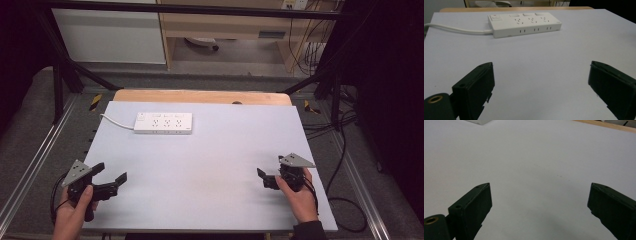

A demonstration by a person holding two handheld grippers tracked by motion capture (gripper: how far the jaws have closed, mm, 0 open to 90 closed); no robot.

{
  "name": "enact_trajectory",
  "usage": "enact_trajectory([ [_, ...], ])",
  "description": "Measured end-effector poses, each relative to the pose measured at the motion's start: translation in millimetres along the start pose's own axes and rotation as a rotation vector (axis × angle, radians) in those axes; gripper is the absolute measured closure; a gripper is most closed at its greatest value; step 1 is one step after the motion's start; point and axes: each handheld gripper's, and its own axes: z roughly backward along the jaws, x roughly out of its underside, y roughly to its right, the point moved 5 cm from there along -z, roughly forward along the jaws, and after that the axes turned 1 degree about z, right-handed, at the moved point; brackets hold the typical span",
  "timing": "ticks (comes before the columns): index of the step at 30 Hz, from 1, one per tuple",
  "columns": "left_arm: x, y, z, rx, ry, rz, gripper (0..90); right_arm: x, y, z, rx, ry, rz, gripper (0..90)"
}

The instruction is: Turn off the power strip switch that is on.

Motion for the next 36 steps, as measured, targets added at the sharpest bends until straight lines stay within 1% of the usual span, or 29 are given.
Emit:
enact_trajectory([
  [5, 1.0, 0.7, -0.5, 0.006, -0.012, -0.002, 6.8, 0.6, 0.5, -0.5, -0.004, -0.020, 0.008, 6.5],
  [13, 2.3, 0.9, -1.3, 0.011, -0.032, -0.002, 6.8, -1.2, 1.6, -0.3, -0.016, -0.057, -0.012, 6.4],
  [14, 2.9, 1.7, -1.8, 0.016, -0.038, 0.002, 6.8, -1.8, 2.5, -0.6, -0.013, -0.068, -0.019, 6.6],
  [15, 3.9, 2.5, -2.5, 0.017, -0.053, -0.003, 6.5, -2.1, 3.8, -0.9, -0.009, -0.075, -0.014, 6.6],
  [18, 4.5, 2.8, -3.0, 0.016, -0.064, -0.006, 6.5, -3.8, 3.9, -1.4, -0.013, -0.089, -0.028, 6.2],
  [19, 4.6, 2.4, -3.1, 0.012, -0.070, -0.005, 6.5, -4.0, 3.7, -1.4, -0.014, -0.096, -0.029, 6.1],
  [21, 3.1, 1.5, -3.3, 0.007, -0.078, 0.012, 6.7, -4.3, 3.3, -2.3, -0.017, -0.100, -0.024, 6.0],
  [22, 3.1, 1.5, -3.3, 0.007, -0.078, 0.012, 6.7, -4.2, 2.9, -2.8, -0.020, -0.103, -0.021, 5.8],
  [23, 1.4, 0.8, -3.9, 0.007, -0.087, 0.024, 6.7, -4.1, 2.7, -3.5, -0.021, -0.104, -0.016, 5.8],
  [25, -0.1, 1.5, -5.7, 0.010, -0.110, 0.030, 6.7, -3.7, 1.9, -4.4, -0.027, -0.112, -0.009, 5.8],
  [26, -0.1, 1.5, -5.7, 0.010, -0.110, 0.030, 6.7, -3.7, 1.9, -4.4, -0.027, -0.112, -0.009, 5.8],
  [27, -1.9, 3.3, -8.5, 0.018, -0.128, 0.029, 6.7, -3.3, 1.9, -5.3, -0.026, -0.116, -0.004, 5.7],
  [28, -1.9, 3.3, -8.5, 0.018, -0.128, 0.029, 6.7, -3.1, 1.7, -5.4, -0.027, -0.120, -0.006, 5.7],
  [30, -3.0, 4.2, -12.7, 0.009, -0.139, 0.014, 6.7, -3.1, 1.3, -5.4, -0.032, -0.120, -0.005, 5.6],
  [32, -4.7, 2.8, -17.2, -0.005, -0.142, 0.012, 6.9, -3.0, 1.0, -5.4, -0.033, -0.121, -0.002, 5.6],
  [33, -8.1, 1.1, -21.1, -0.016, -0.153, 0.008, 7.2, -2.6, -0.3, -5.5, -0.032, -0.122, -0.002, 5.6],
  [34, -8.1, 1.1, -21.1, -0.016, -0.153, 0.008, 7.2, -2.2, -0.9, -5.5, -0.034, -0.125, -0.002, 5.6],
  [35, -12.9, 0.7, -24.2, -0.021, -0.163, -0.002, 7.2, -1.9, -1.4, -5.9, -0.037, -0.124, -0.004, 5.6],
  [36, -12.9, 0.7, -24.2, -0.021, -0.163, -0.002, 7.2, -1.9, -1.4, -5.9, -0.037, -0.124, -0.004, 5.6],
])
